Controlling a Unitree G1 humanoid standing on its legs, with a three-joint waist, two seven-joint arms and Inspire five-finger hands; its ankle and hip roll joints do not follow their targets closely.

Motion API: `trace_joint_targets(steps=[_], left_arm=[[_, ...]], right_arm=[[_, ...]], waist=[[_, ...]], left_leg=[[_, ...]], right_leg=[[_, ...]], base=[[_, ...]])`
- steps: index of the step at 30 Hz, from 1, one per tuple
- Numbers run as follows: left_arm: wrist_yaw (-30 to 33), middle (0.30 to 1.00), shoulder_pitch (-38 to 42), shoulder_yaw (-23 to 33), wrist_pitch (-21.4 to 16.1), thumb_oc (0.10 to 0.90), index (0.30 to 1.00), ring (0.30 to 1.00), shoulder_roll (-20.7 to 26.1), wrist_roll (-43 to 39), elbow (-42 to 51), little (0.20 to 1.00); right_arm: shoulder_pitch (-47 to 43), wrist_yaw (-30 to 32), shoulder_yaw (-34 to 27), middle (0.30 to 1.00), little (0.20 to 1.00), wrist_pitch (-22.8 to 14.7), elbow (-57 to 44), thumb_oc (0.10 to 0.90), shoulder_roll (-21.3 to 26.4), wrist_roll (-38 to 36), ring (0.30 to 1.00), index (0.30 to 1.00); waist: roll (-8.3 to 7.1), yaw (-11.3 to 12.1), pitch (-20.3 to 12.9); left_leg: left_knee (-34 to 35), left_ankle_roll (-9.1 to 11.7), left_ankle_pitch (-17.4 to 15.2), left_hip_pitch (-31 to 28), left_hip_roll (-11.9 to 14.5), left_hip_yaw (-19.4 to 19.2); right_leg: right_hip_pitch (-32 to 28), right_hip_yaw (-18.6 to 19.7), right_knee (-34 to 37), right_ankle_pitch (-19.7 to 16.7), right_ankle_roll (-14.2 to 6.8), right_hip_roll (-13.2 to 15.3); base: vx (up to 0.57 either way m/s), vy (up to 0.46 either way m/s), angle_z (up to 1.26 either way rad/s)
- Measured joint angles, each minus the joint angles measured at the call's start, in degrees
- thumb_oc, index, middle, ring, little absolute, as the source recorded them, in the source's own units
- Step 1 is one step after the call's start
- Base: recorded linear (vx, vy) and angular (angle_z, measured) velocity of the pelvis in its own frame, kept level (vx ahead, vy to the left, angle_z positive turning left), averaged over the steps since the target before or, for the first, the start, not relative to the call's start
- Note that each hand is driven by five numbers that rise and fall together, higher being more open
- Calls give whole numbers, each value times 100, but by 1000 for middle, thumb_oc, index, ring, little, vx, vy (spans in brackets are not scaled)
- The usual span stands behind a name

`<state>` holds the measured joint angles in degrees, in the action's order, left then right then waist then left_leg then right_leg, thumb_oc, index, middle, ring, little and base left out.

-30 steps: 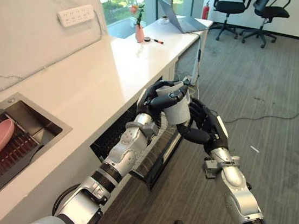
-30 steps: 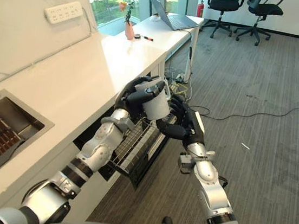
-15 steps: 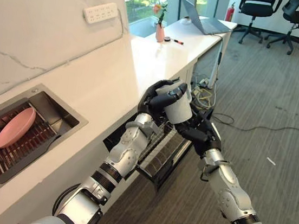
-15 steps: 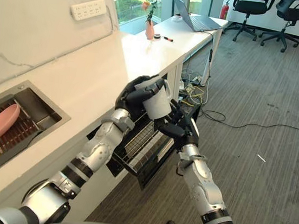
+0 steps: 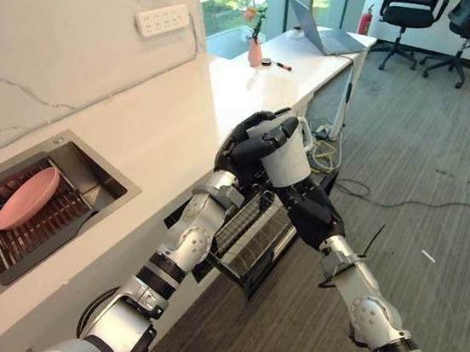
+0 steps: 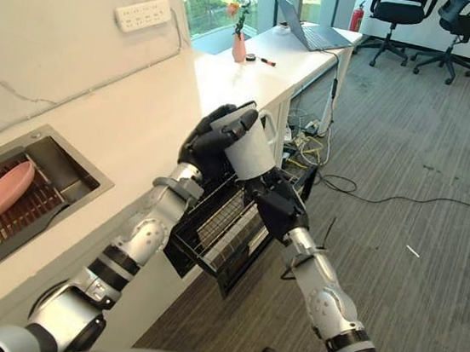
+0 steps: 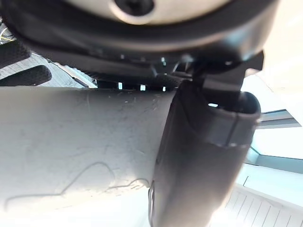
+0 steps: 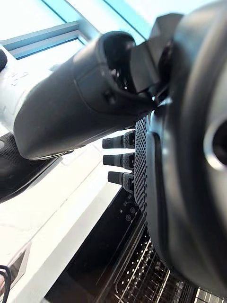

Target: Place the dishes in the dishwasher.

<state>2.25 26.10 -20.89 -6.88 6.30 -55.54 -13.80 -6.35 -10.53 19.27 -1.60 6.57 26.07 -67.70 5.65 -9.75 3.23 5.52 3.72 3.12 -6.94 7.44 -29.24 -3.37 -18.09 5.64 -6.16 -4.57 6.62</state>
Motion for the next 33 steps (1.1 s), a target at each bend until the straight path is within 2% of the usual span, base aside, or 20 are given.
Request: trace_joint_targets(steps=[3,6,7,10,11,13,15,25,29,33], left_arm=[[-277,300,-43,34,91,400,300,300,105,-19,-23,300],[-546,300,-88,-110,276,400,300,300,262,5,-45,300],[-681,300,-112,-147,356,400,300,300,350,133,-120,300],[-698,300,-139,-169,386,400,300,300,371,240,-219,300],[-735,300,-80,-165,397,400,300,300,485,566,-232,300],[-750,300,-47,-160,376,400,300,300,575,813,-238,300],[-766,300,-61,-130,372,400,300,300,605,944,-240,300],[-1012,300,-74,-162,370,400,300,300,538,1119,-241,300],[-1016,300,-105,-79,328,400,300,300,530,1114,-236,300],[-1014,300,-106,-62,314,400,300,300,560,1115,-223,300]], right_arm=[[27,-379,33,900,900,150,-25,800,349,33,900,900],[26,-627,34,900,900,337,-77,800,858,527,900,900],[29,-690,-8,900,900,389,-76,800,1086,916,900,900],[31,-704,-41,900,900,442,-76,800,1086,1203,900,900],[-23,-847,-48,900,900,530,-77,800,1326,1704,900,900],[-59,-893,-81,900,900,541,-70,800,1464,2055,900,900],[-73,-878,-294,900,900,538,-102,800,1369,2099,900,900],[-156,-1123,-244,900,900,715,-251,800,1104,2005,900,900],[-147,-992,-289,900,900,736,-226,800,785,1788,900,900],[-147,-879,-275,900,900,736,-223,800,667,1681,900,900]], waist=[[-7,-5,1],[-12,-6,2],[-26,-12,7],[-49,-54,19],[-50,-120,20],[-58,-133,21],[-82,-180,30],[-87,-127,27],[-92,-125,24],[-94,-89,22]], left_leg=[[-4,0,0,-8,2,-4],[-2,0,0,-12,2,-3],[-6,0,0,-16,8,-7],[0,6,4,-24,25,-22],[-27,7,5,-20,21,-40],[2,7,5,-23,22,-51],[2,8,5,-25,37,-76],[1,13,8,-29,42,-62],[2,14,9,-30,43,-60],[2,15,10,-29,43,-58]], right_leg=[[-6,7,-1,-5,6,-5],[-11,1,-1,1,-2,-2],[-10,12,-1,1,-1,-11],[-6,39,-1,0,-1,-30],[17,79,-1,-1,0,-27],[13,74,-1,-1,-1,-26],[26,89,-1,-2,0,-41],[14,75,0,-5,5,-49],[13,73,0,-5,5,-50],[12,72,-1,-5,4,-48]], base=[[0,0,0],[0,0,0],[0,0,0],[6,5,-5],[6,9,-5],[2,2,-5],[9,1,-6],[0,0,0],[0,0,0],[0,0,0]])
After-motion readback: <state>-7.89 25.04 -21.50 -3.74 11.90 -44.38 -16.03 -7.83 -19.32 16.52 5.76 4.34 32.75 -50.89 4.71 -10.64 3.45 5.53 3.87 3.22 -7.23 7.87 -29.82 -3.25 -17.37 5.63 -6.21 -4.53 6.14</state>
